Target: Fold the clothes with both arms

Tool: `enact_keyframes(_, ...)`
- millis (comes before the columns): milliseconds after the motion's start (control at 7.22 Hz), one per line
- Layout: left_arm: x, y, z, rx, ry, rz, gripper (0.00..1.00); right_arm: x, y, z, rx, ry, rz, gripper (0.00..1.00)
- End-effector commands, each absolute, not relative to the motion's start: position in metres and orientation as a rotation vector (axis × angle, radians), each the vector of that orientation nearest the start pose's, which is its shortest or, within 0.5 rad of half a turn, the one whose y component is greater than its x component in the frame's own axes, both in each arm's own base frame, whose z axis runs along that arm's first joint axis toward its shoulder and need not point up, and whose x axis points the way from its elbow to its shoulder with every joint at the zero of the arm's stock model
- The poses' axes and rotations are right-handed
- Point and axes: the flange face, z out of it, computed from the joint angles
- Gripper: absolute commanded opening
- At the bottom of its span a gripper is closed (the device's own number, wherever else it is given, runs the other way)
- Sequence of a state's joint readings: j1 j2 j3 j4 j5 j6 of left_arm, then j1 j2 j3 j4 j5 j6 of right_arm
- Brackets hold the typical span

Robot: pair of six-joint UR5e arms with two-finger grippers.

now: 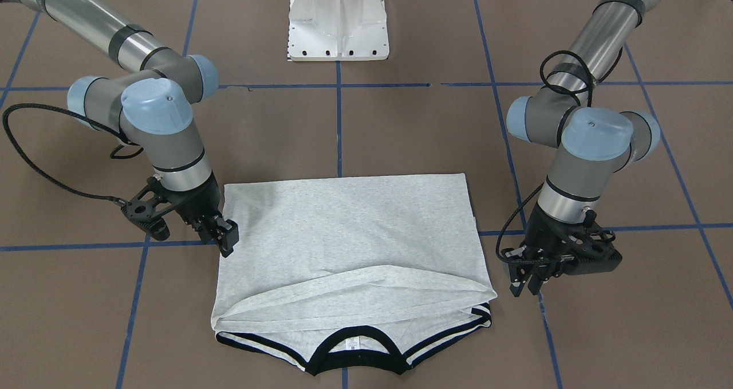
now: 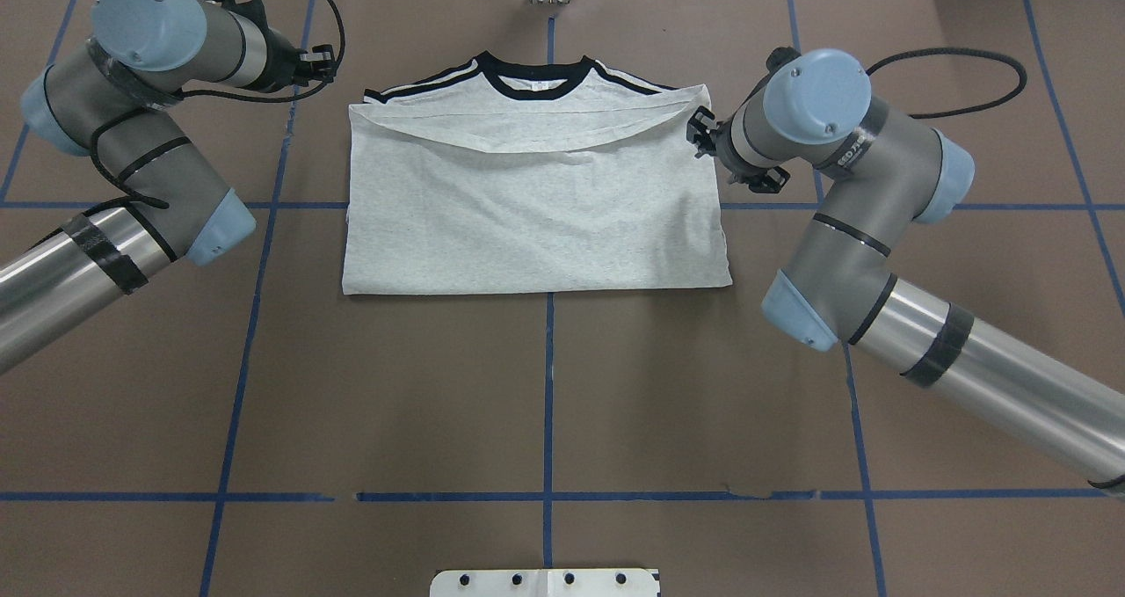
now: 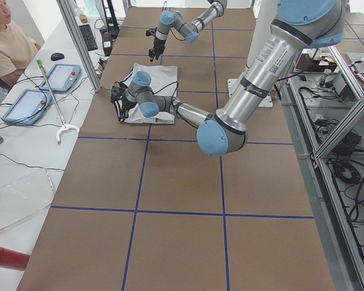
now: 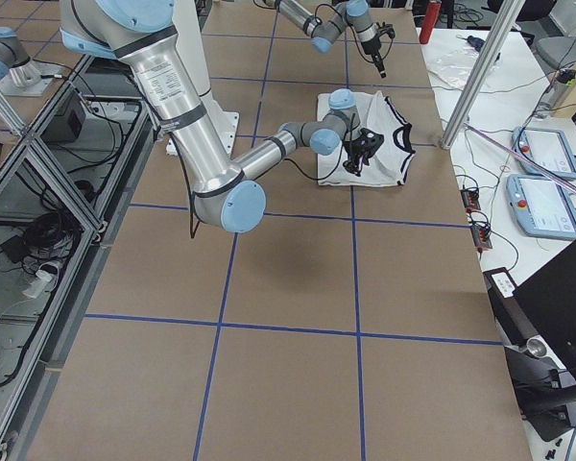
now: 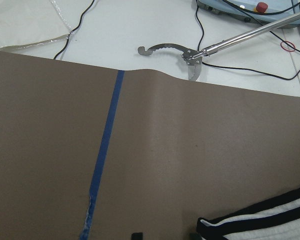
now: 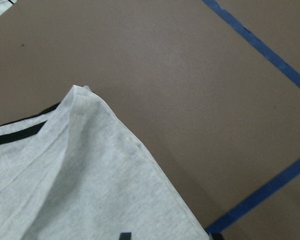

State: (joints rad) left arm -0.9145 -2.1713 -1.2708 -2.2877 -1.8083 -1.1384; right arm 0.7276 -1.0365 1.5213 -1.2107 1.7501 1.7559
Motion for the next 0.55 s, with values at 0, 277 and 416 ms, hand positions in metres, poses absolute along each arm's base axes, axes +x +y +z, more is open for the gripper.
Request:
enact_keyframes(0,0.365,-0.652,0.359,0.470,1.020,-0.279,0.61,-0.447,-0.504,0.348,0.004,-0.899,0.835,0.68)
enact_keyframes(277,0.364,-0.651,0.361,0.472,1.031,-0.283,0.62,-0.472,-0.466,0.356,0.009,-0.889,0.859,0.71)
enact_keyframes(416,0.364,-0.650,0.362,0.473,1.029,-0.284,0.62,-0.482,-0.456,0.360,-0.003,-0.882,0.861,0.71)
